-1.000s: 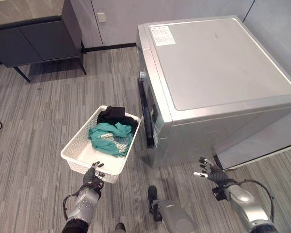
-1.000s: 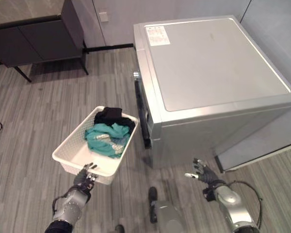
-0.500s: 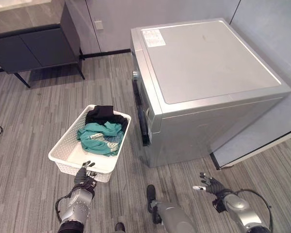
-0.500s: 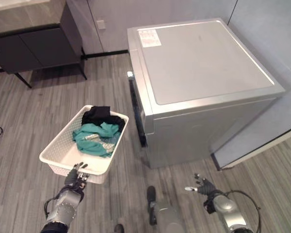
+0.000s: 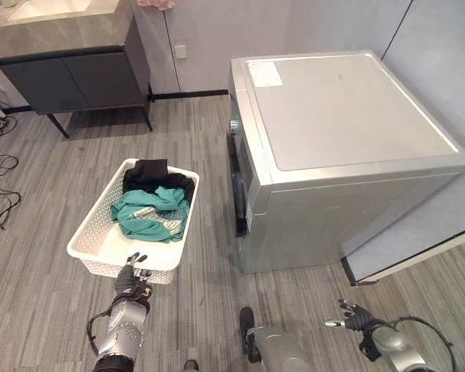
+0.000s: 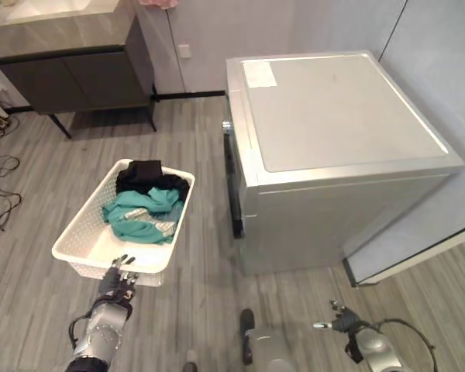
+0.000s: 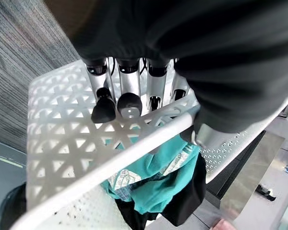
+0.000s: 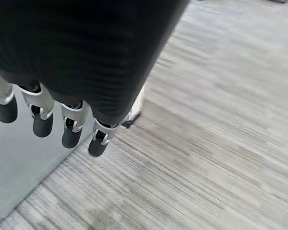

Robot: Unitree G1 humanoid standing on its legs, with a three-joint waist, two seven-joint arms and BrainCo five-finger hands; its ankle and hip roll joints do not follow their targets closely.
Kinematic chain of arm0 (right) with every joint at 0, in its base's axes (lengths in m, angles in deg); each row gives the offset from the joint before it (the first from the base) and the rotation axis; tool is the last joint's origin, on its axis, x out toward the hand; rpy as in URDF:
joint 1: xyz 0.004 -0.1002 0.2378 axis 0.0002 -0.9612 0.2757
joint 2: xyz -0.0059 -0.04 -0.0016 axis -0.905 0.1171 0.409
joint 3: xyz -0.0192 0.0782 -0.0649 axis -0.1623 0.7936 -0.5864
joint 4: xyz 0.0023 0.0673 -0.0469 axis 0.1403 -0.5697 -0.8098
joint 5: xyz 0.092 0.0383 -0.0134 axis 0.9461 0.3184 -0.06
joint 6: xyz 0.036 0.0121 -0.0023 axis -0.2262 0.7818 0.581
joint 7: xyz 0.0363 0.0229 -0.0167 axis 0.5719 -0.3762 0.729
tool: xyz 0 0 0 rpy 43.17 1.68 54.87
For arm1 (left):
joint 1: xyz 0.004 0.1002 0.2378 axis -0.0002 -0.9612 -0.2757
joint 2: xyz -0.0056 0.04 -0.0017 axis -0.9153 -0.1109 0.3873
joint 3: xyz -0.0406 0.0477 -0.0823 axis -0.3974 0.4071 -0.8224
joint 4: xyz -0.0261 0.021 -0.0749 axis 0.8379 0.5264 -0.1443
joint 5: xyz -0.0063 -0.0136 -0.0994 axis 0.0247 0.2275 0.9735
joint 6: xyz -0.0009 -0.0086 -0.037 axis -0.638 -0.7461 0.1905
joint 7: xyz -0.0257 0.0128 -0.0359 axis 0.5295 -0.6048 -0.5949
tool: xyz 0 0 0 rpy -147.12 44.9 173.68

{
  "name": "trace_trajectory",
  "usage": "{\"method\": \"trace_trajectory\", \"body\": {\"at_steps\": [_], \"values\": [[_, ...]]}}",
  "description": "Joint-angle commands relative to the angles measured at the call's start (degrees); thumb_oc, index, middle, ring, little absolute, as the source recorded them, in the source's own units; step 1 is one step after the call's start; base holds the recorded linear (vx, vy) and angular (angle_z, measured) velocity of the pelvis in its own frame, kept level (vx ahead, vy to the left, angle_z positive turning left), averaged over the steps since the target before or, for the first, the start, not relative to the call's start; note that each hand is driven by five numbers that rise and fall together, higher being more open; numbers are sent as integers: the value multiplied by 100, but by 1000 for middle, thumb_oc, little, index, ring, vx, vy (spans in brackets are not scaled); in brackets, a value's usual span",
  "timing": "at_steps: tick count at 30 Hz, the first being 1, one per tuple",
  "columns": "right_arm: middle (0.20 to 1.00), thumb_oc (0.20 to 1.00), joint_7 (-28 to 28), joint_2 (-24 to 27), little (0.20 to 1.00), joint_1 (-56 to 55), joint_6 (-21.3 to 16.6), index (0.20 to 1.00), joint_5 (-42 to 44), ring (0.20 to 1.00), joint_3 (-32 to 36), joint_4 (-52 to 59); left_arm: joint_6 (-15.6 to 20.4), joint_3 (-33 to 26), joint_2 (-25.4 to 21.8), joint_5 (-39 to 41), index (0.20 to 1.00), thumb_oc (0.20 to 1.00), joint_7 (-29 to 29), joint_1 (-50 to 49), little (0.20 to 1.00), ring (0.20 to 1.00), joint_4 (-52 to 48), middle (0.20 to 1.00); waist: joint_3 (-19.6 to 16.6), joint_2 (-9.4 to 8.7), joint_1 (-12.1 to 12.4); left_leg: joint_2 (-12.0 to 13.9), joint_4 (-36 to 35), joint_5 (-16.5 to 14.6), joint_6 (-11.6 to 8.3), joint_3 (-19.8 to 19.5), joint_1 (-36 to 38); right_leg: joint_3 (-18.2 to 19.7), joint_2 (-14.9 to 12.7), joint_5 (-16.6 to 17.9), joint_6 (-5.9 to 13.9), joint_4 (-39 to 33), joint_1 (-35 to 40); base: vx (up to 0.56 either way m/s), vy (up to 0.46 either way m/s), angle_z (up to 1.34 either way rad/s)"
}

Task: Grab the laundry basket,head to the washer,open it,put in the laundry and shut it.

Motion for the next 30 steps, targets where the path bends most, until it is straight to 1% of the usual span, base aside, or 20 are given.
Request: {"method": "trace_trajectory", "body": {"at_steps": [1,2,3,4,5,6,7,8,9,11,12,14,16,21,22,24,26,27,28,30], "values": [[1000,1000,-26,-59,1000,-221,-110,1000,232,1000,-61,140,927,-125,-612,-53,200,200,-569,819,200,200,-1058,200,57,-107,-309,-458,1059,-792,415,-277,-167,1903,-675,674,1064,-140,103,-43,68,8],[1000,1000,-25,-82,1000,-208,-115,1000,241,1000,-80,142,917,-150,-632,-101,200,200,-575,801,200,200,-1026,200,96,-127,-247,-461,1268,-887,455,-196,-223,1630,-792,635,946,-120,86,-57,79,24],[1000,1000,5,-57,1000,-252,-137,1000,132,1000,-96,202,908,-241,-675,-198,200,200,-594,748,200,200,-1010,200,128,-70,-68,-413,1522,-942,451,-79,-326,773,-998,313,789,-129,147,-54,55,12],[1000,1000,21,-40,1000,-224,-133,1000,102,1000,-136,228,914,-312,-666,-177,200,200,-577,717,200,200,-1082,200,93,-124,-95,-447,1490,-982,453,-11,-349,660,-1096,418,812,-246,174,0,0,0],[1000,1000,51,-39,1000,-173,-121,1000,94,1000,-192,162,953,-416,-710,-129,200,200,-564,685,200,200,-1079,200,72,-207,-87,-443,1546,-1052,441,83,-329,626,-1105,594,852,-355,121,2,-69,-54],[1000,1000,33,-75,1000,-164,-124,1000,126,1000,-206,-6,978,-440,-702,-81,200,200,-555,692,200,200,-1107,200,58,-227,-77,-399,1604,-1040,395,63,-364,756,-1065,654,934,-426,130,21,-80,-60],[1000,1000,15,-82,1000,-105,-127,1000,131,1000,-232,-193,983,-461,-695,-28,200,200,-559,689,200,200,-1078,200,51,-245,-82,-387,1673,-1003,371,39,-384,870,-1032,787,992,-475,138,31,-53,-48],[1000,1000,6,-67,1000,-25,-113,1000,3,1000,-280,-249,1025,-544,-683,50,200,200,-505,645,200,200,-1040,200,44,-285,-74,-389,1646,-1002,352,24,-362,955,-1007,1007,1060,-558,129,31,-38,-2],[1000,1000,25,-33,1000,17,-130,1000,-105,1000,-351,-239,997,-637,-729,97,200,200,-528,611,200,200,-996,200,40,-313,-70,-369,1564,-1017,349,41,-321,993,-998,1115,1101,-620,124,22,-26,8],[1000,1000,74,21,1000,14,-134,1000,-168,1000,-381,-172,991,-651,-765,87,200,200,-534,606,200,200,-948,200,27,-335,-84,-341,1501,-1041,351,47,-284,1003,-998,1151,1118,-662,115,12,-15,-2],[1000,1000,68,61,1000,-42,-122,1000,-139,1000,-343,-162,1023,-659,-778,98,200,200,-498,642,200,200,-844,200,10,-384,-117,-317,1456,-1077,362,93,-229,970,-1002,1151,1127,-740,121,29,-33,1],[1000,1000,67,52,1000,-51,-117,1000,-163,1000,-342,-187,1027,-673,-771,110,200,200,-483,652,200,200,-843,200,8,-399,-112,-318,1420,-1079,366,109,-200,966,-1000,1154,1133,-769,142,0,0,0],[1000,1000,69,24,1000,-56,-105,1000,-289,1000,-377,-325,1021,-739,-722,161,200,200,-463,609,200,200,-893,200,-43,-430,-83,-309,1261,-1060,373,142,-77,957,-945,1056,1142,-781,184,12,-15,-14],[1000,1000,84,-58,1000,-107,-110,1000,-275,1000,-379,-506,1103,-844,-811,158,200,200,-398,691,200,200,-952,200,-180,-416,-119,-296,1023,-1033,370,167,119,977,-886,932,1144,-789,211,54,-3,-13],[1000,1000,121,-103,1000,-211,-108,1000,-309,1000,-401,-488,1180,-973,-922,138,200,200,-304,784,200,200,-982,200,-264,-390,-154,-266,815,-1001,351,182,270,976,-849,897,1158,-821,213,72,-13,-4],[1000,1000,195,-130,1000,-338,-99,1000,-326,1000,-457,-433,1295,-1090,-1124,78,200,200,-157,961,200,200,-1047,200,-347,-365,-197,-229,679,-969,336,187,389,1007,-801,870,1165,-863,231,88,-17,-4],[1000,1000,208,-140,1000,-372,-83,1000,-325,1000,-514,-474,1419,-1125,-1318,47,200,200,-11,1245,200,200,-1092,200,-408,-344,-227,-197,557,-929,324,212,481,1022,-769,864,1178,-938,259,66,-27,-11],[1000,1000,217,-151,1000,-348,-72,1000,-300,1000,-549,-538,1508,-1130,-1525,28,200,200,88,1491,200,200,-1072,200,-476,-332,-251,-174,455,-893,313,237,543,1048,-748,893,1187,-1014,295,51,-34,-7],[1000,1000,217,-158,1000,-343,-72,1000,-299,1000,-548,-539,1511,-1126,-1534,31,200,200,87,1505,200,200,-1061,200,-469,-337,-245,-173,439,-885,313,241,554,1050,-746,898,1187,-1021,300,44,-29,-3],[1000,1000,193,-163,1000,-318,-70,1000,-278,1000,-597,-621,1605,-1086,-1701,43,200,200,145,1778,200,200,-1014,200,-525,-312,-278,-145,357,-850,298,279,619,1074,-727,910,1196,-1074,326,30,-23,-6]]}}
